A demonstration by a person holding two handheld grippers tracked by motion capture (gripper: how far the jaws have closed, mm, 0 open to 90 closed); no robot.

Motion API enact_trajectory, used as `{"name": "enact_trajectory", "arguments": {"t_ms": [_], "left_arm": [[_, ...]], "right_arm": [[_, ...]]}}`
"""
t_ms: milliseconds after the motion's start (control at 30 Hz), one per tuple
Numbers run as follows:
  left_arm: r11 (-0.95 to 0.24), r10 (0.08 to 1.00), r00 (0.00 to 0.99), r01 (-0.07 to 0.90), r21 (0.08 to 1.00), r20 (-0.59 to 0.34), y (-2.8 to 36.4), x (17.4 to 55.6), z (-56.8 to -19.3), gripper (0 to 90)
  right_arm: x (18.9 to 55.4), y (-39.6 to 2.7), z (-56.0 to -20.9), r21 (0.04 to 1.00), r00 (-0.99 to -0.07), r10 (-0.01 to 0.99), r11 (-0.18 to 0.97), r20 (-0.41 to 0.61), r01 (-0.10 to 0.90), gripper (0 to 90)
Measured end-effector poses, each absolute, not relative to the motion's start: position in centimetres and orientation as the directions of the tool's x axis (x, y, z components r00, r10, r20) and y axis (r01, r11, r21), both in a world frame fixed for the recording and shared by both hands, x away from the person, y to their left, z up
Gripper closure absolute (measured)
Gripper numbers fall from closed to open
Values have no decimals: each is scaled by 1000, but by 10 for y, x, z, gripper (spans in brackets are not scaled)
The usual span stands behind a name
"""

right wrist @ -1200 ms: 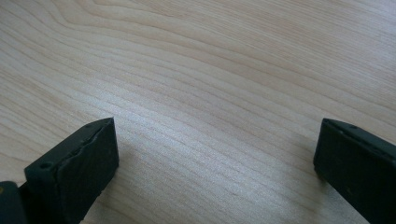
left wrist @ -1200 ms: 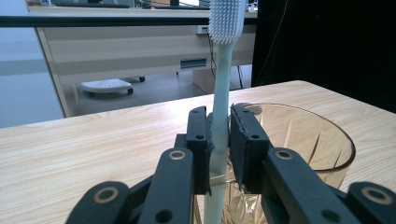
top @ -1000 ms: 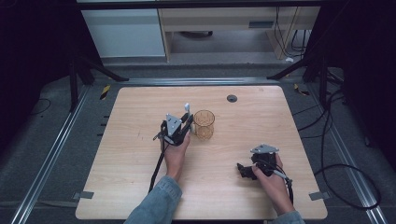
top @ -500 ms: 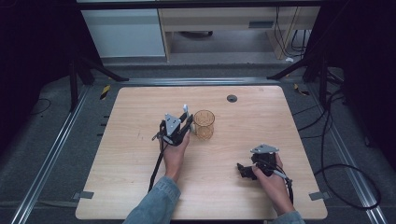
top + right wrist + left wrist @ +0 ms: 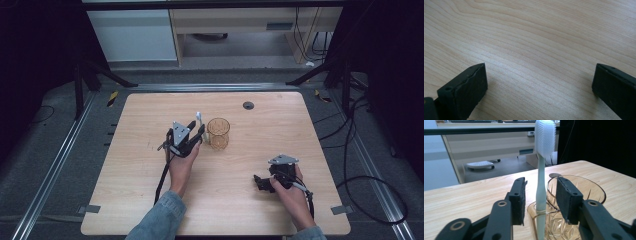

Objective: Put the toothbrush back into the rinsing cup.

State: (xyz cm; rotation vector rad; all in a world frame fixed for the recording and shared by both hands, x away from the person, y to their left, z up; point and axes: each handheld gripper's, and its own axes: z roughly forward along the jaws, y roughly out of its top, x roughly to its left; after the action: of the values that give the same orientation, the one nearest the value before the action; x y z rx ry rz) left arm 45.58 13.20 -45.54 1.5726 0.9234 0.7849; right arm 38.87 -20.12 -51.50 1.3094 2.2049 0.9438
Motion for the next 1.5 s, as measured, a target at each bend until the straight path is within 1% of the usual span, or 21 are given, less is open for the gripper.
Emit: {"name": "enact_trajectory", "arguments": {"t_ms": [467, 667, 800, 867, 1300, 1400, 1500], "left_arm": [[-177, 853, 519, 187, 966, 56, 138, 450, -454, 428], [-241, 816, 572, 202, 949, 86, 138, 447, -455, 309], [-270, 796, 599, 220, 937, 89, 140, 445, -455, 247], [-281, 785, 614, 238, 930, 80, 141, 444, -456, 224], [-411, 722, 684, 302, 860, 104, 142, 435, -462, 97], [-439, 710, 694, 308, 844, 117, 141, 432, -463, 80], [-468, 699, 706, 336, 817, 110, 141, 430, -464, 63]], "right_arm": [[389, -201, -515, 724, -477, 879, 330, -2, 605, 4], [389, -201, -515, 724, -477, 879, 330, -2, 605, 4], [389, -201, -515, 724, -477, 879, 330, -2, 605, 4], [389, -201, -515, 724, -477, 879, 330, -2, 605, 3], [389, -201, -515, 724, -477, 879, 330, -3, 605, 4], [389, -201, -515, 724, -478, 879, 331, -3, 605, 4], [388, -201, -515, 724, -478, 878, 331, -3, 605, 3]]}}
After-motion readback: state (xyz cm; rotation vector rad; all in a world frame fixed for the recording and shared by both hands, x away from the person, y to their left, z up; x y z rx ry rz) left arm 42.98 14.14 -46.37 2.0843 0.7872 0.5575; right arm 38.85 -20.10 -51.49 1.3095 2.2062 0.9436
